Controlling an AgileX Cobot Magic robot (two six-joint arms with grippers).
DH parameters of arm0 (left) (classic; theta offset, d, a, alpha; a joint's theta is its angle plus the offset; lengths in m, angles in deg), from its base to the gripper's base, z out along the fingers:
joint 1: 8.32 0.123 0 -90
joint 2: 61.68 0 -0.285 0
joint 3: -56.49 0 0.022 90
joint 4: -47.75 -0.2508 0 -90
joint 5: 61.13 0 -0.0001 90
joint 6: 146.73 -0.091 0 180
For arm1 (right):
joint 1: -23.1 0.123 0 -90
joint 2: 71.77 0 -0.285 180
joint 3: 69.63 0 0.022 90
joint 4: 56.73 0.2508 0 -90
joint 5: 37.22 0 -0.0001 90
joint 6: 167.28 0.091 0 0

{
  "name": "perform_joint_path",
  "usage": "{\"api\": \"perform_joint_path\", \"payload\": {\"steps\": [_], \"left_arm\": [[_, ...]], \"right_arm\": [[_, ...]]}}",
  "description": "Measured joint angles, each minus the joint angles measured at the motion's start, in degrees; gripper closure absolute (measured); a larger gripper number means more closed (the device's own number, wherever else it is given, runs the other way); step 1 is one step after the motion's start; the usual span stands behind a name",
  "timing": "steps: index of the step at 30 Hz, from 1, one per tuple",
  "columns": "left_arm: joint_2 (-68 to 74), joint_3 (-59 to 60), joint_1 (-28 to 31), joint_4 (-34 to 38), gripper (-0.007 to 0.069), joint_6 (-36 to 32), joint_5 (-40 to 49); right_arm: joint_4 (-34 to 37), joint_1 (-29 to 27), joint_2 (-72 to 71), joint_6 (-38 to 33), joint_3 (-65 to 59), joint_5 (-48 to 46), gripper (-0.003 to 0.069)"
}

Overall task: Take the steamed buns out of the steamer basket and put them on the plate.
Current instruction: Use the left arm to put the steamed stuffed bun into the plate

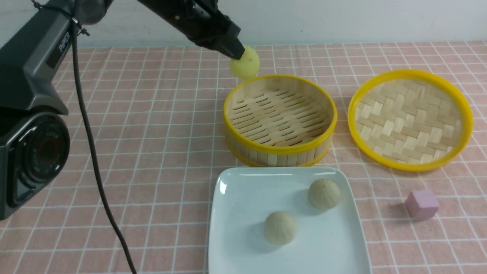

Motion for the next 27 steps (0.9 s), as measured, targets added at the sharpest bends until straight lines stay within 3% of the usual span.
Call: {"api": "perform_joint_path", "payload": {"steps": [13, 27], "left_arm": [[-7.1, 10.3, -3.7, -0.7, 0.0602, 2.2, 0.0], [-11.5, 11.6, -7.5, -7.5, 0.0602, 12.8, 0.0]], "right_arm": [[-0.1, 0.0, 0.0, 0.0, 0.0, 0.0, 0.0217], [-0.2, 0.0, 0.0, 0.0, 0.0, 0.0, 0.0217]]}}
